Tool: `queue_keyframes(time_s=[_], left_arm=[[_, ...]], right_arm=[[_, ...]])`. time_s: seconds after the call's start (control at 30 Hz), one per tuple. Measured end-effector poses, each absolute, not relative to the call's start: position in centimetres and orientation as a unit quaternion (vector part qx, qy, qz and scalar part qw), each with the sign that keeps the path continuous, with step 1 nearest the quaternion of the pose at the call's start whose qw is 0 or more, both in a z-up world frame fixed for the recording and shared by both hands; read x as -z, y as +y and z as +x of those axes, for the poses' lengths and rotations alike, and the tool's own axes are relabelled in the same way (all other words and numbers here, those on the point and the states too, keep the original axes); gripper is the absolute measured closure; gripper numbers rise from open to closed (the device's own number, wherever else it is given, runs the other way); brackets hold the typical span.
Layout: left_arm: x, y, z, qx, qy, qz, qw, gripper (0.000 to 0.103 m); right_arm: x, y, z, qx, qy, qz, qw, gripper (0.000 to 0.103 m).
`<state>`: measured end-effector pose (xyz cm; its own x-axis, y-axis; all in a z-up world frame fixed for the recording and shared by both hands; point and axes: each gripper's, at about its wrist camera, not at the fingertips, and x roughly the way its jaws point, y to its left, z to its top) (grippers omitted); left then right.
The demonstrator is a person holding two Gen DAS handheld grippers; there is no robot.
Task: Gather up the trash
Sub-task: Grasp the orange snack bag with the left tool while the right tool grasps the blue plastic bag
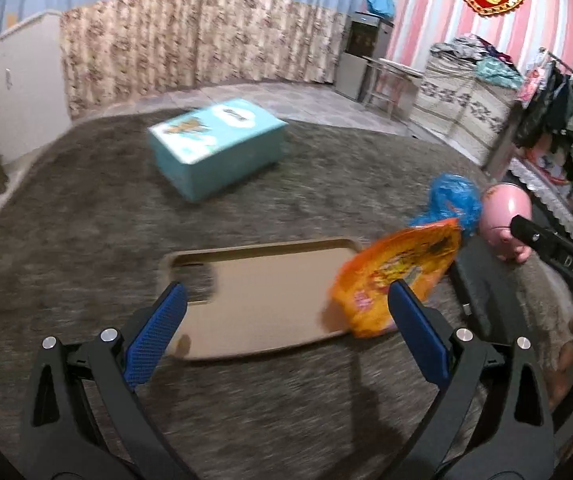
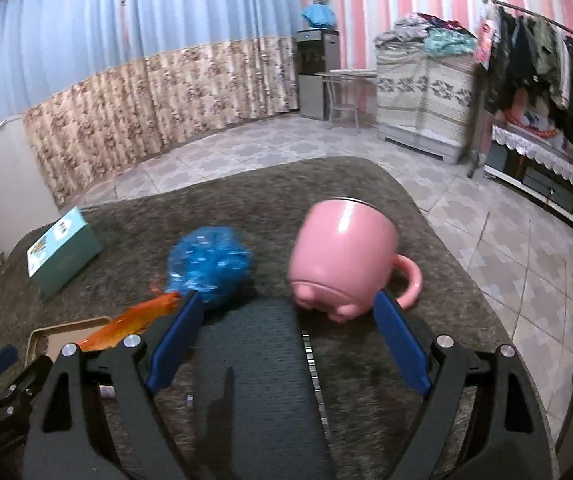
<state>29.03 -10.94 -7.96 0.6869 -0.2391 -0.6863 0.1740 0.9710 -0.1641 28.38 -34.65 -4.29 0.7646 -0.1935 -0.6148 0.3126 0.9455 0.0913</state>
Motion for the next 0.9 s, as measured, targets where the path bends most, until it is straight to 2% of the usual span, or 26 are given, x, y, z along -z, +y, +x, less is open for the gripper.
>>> queue_keyframes(time_s=[0.07,0.17,0.23,0.27,0.33,0.53,0.67,0.7,0.73,0.8,0.9], left_arm=[[8.7,-12.5,29.7,0.129,0.387,-0.03,0.912,0.011],[9.7,-13.8,30.2,0.145,0.406,-0.006,0.902,0.034],[10.1,-14.4,30.4,0.162,0.417,-0.003,0.895,0.06],[10.0,-14.4,30.3,0.166,0.415,-0.002,0.894,0.067],[10.0,-14.5,30.1,0.173,0.413,0.001,0.894,0.091],[8.1,-11.7,29.1,0.15,0.388,-0.005,0.909,0.099],[5.8,-8.2,27.9,0.112,0.357,0.003,0.927,0.1],[5.5,-7.5,27.8,0.105,0.356,0.004,0.929,0.1],[5.1,-6.3,27.5,0.093,0.354,0.003,0.931,0.1],[4.4,-3.9,26.8,0.075,0.35,-0.002,0.934,0.1],[3.5,-1.1,25.8,0.053,0.34,-0.008,0.939,0.1]], right_arm=[[4.6,-35.3,28.6,0.137,0.314,0.11,0.933,0.018],[4.9,-35.5,28.9,0.137,0.312,0.116,0.933,0.018],[4.8,-35.1,29.2,0.136,0.309,0.112,0.934,0.018],[4.8,-34.7,29.4,0.134,0.307,0.11,0.936,0.018],[4.6,-34.3,29.5,0.131,0.305,0.109,0.937,0.018],[4.8,-31.9,31.6,0.112,0.307,0.087,0.941,0.018],[5.6,-30.1,33.7,0.096,0.322,0.074,0.939,0.018],[6.0,-29.7,34.3,0.096,0.329,0.067,0.937,0.021],[6.6,-29.3,35.0,0.092,0.342,0.058,0.933,0.027],[7.6,-28.8,35.9,0.074,0.37,0.055,0.924,0.064],[7.1,-28.0,35.5,0.067,0.358,0.053,0.93,0.071]])
